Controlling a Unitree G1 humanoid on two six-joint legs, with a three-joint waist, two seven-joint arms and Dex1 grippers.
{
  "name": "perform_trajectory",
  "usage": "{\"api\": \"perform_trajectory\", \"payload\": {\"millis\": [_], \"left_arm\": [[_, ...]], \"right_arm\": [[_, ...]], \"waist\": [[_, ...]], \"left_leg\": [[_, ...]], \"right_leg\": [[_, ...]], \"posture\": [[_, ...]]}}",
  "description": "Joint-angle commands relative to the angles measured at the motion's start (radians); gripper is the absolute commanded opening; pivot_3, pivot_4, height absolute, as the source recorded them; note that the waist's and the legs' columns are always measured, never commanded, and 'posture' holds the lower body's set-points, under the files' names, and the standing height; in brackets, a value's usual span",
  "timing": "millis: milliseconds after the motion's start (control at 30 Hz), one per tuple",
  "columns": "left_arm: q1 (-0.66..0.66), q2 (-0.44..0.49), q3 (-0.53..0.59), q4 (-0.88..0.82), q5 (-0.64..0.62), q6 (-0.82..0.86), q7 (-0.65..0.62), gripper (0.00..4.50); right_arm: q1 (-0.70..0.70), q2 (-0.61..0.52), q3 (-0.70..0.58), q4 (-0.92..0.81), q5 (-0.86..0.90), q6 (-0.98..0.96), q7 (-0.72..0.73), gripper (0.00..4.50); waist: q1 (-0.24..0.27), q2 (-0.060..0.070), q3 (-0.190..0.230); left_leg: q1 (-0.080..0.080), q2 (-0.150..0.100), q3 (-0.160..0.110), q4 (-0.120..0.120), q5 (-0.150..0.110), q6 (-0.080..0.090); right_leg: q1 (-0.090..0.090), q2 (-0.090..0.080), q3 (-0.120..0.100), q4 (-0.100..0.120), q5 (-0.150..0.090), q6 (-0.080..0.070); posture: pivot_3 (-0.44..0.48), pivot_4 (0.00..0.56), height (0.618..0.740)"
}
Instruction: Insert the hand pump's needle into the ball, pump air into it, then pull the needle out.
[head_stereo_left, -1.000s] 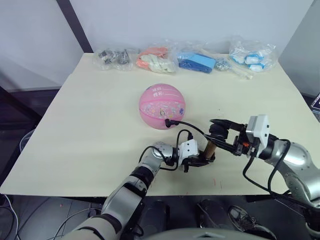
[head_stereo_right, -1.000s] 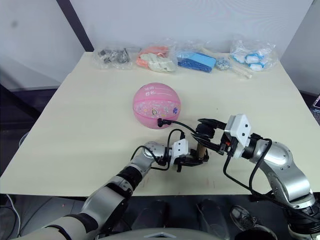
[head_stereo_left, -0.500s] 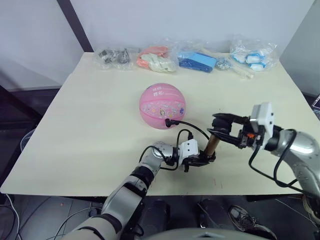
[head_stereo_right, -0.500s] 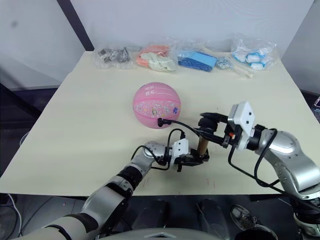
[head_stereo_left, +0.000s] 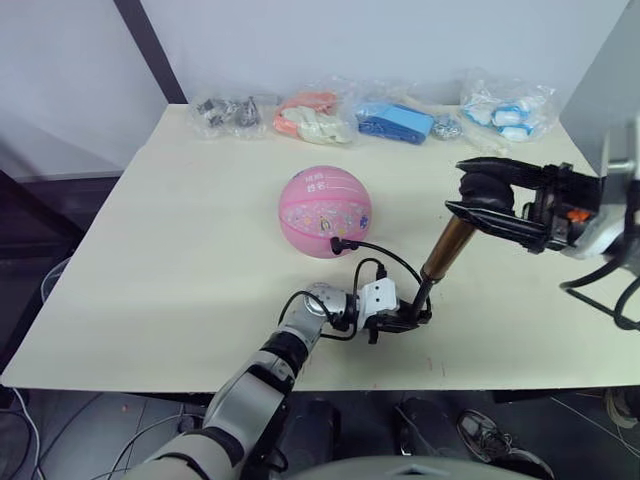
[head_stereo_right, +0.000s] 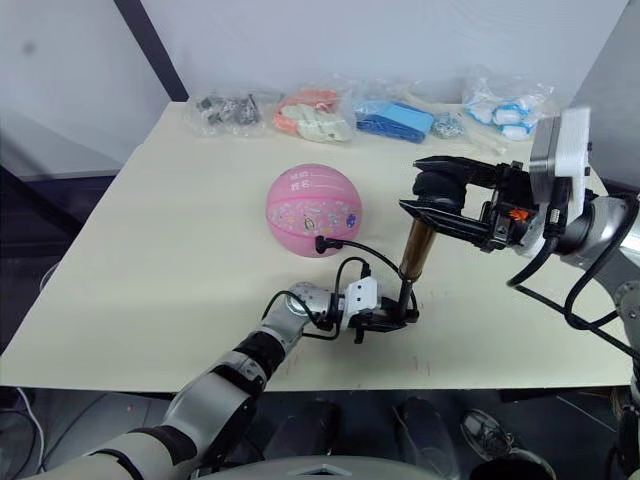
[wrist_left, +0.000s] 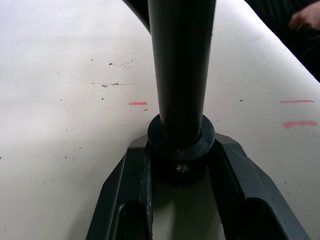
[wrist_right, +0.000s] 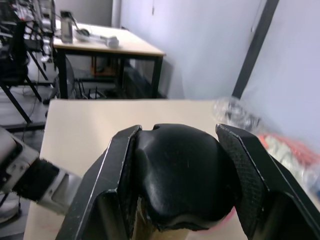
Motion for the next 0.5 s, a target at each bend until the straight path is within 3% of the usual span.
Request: {"api": "perform_trajectory", "payload": {"millis": [33, 200, 500], "left_arm": [[0.036, 0.032, -0.029, 0.075, 0.061, 0.037, 0.008, 1.11], [0.036, 0.032, -0.030, 0.075, 0.061, 0.036, 0.008, 1.11], [0.034, 0.031, -0.029, 0.070, 0.059, 0.041, 0.010, 1.11]], "right_arm": [[-0.080, -0.015, -0.091, 0.001, 0.071, -0.011, -0.017, 1.93], [-0.065, -0.022, -0.078, -0.006, 0.094, 0.042, -0.028, 1.93], [0.156, 0.055, 0.036, -0.054, -0.026, -0.007, -0.015, 1.93]], "waist": [[0.000, 0.000, 0.000], [0.000, 0.001, 0.001], [-0.001, -0.001, 0.000]], "left_leg": [[-0.001, 0.000, 0.000, 0.000, 0.000, 0.000], [-0.002, 0.000, 0.000, 0.000, 0.000, 0.000], [0.001, 0.000, 0.000, 0.000, 0.000, 0.000]], "right_leg": [[-0.001, 0.000, 0.000, 0.000, 0.000, 0.000], [-0.002, -0.001, 0.000, 0.000, 0.000, 0.000], [0.001, 0.000, 0.000, 0.000, 0.000, 0.000]], "posture": [[0.000, 0.150, 0.740], [0.000, 0.150, 0.740], [0.000, 0.150, 0.740]]}}
